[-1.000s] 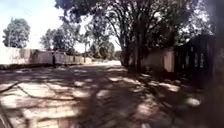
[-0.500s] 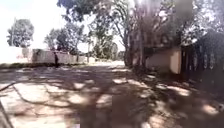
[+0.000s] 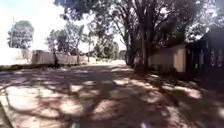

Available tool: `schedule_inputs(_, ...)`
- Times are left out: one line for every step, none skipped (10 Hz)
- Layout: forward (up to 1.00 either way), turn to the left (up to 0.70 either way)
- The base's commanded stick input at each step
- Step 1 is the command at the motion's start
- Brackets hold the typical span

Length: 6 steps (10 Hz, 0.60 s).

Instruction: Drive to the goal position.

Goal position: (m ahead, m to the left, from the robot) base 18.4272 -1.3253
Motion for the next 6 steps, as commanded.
schedule_inputs(0.70, -0.07)
schedule_inputs(0.70, -0.23)
schedule_inputs(0.70, -0.35)
schedule_inputs(0.70, -0.35)
schedule_inputs(0.70, -0.31)
schedule_inputs(0.70, -0.14)
